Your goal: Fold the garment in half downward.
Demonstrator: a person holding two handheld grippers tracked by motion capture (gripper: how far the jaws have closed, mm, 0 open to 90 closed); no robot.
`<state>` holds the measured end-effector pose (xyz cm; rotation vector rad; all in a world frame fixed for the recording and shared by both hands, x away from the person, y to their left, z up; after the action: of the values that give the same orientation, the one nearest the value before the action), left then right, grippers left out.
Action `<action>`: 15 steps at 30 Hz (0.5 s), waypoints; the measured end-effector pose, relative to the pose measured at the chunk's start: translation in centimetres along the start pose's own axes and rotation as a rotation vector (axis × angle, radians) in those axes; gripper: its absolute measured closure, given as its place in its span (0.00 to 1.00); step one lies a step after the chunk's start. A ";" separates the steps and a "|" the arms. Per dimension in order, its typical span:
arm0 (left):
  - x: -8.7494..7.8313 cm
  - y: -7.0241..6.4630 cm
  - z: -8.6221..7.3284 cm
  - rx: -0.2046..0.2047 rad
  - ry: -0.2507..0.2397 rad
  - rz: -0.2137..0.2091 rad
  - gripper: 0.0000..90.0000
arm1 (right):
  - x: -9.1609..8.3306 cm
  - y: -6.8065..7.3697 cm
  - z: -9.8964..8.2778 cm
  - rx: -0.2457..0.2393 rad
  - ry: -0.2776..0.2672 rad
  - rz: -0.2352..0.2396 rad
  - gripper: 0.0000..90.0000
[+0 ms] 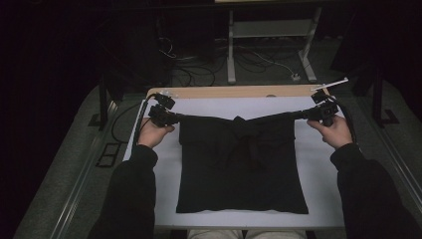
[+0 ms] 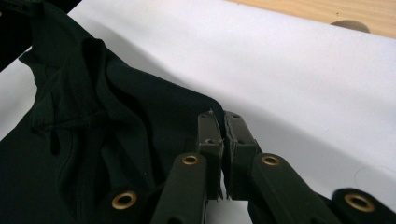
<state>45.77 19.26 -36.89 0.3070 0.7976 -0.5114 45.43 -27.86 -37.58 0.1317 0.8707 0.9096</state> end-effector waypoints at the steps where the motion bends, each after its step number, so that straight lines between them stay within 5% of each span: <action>1: 0.1 0.1 0.0 -0.005 -0.002 0.001 0.95 | 0.1 -0.1 0.1 -0.002 -0.003 0.000 0.95; 15: 0.6 0.8 0.5 -0.038 -0.049 0.038 0.95 | 0.5 -0.8 1.0 0.001 -0.040 -0.015 0.95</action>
<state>46.81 19.53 -36.96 0.2730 0.7515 -0.4661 46.83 -27.72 -37.54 0.1437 0.8345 0.8895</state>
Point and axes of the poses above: each handheld gripper's, and its own axes: x roughly forward along the jaws, z roughly out of its top, y roughly to its left, the point moved 2 cm from there along x, roughly forward along the jaws, and after that the axes turned 9 degrees about z, right-handed, at the moved point
